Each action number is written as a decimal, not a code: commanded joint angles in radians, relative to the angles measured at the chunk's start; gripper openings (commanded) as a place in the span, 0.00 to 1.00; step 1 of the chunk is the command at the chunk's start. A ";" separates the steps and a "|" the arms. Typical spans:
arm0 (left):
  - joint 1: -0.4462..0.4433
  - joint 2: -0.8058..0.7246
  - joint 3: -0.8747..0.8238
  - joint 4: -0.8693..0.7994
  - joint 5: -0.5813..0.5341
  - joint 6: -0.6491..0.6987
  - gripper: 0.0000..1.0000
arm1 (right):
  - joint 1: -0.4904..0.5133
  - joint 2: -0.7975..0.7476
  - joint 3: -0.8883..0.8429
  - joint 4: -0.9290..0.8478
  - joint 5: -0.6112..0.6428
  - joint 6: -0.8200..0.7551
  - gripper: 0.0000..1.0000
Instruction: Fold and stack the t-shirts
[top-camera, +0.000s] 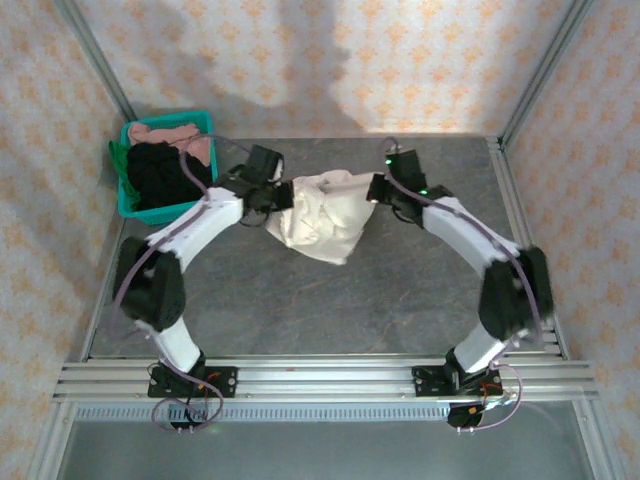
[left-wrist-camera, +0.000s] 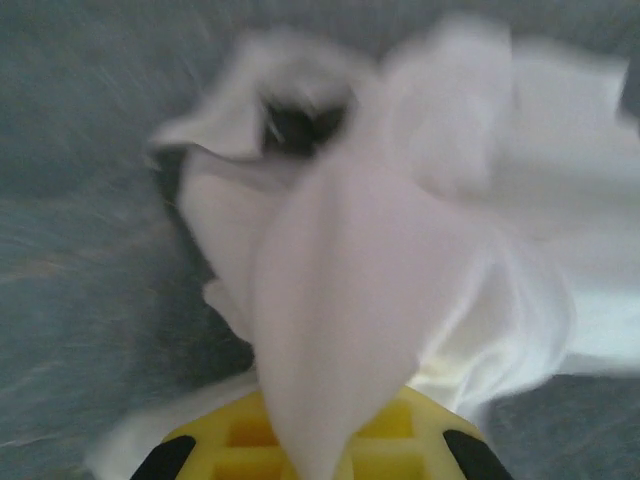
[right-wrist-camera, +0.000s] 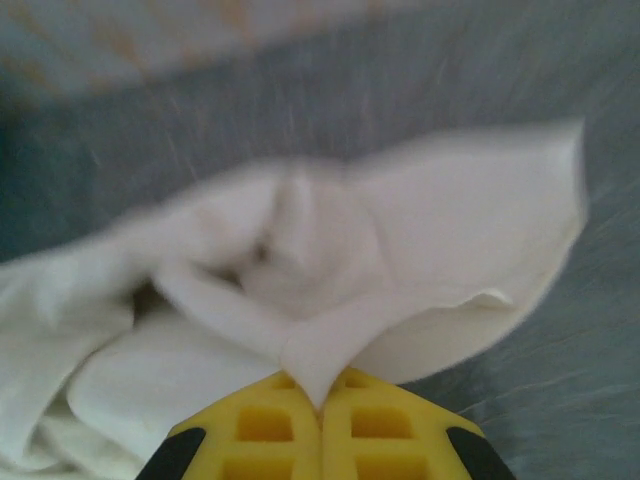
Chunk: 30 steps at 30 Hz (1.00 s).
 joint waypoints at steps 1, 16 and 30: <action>0.054 -0.172 0.049 -0.085 -0.113 0.040 0.00 | -0.002 -0.262 0.002 -0.066 0.198 -0.064 0.00; 0.231 0.158 0.907 -0.440 -0.058 0.117 0.44 | -0.192 -0.080 0.532 -0.238 0.158 -0.104 0.00; 0.174 0.053 0.068 -0.040 -0.034 0.047 0.80 | -0.223 -0.315 -0.285 -0.135 0.258 0.076 0.76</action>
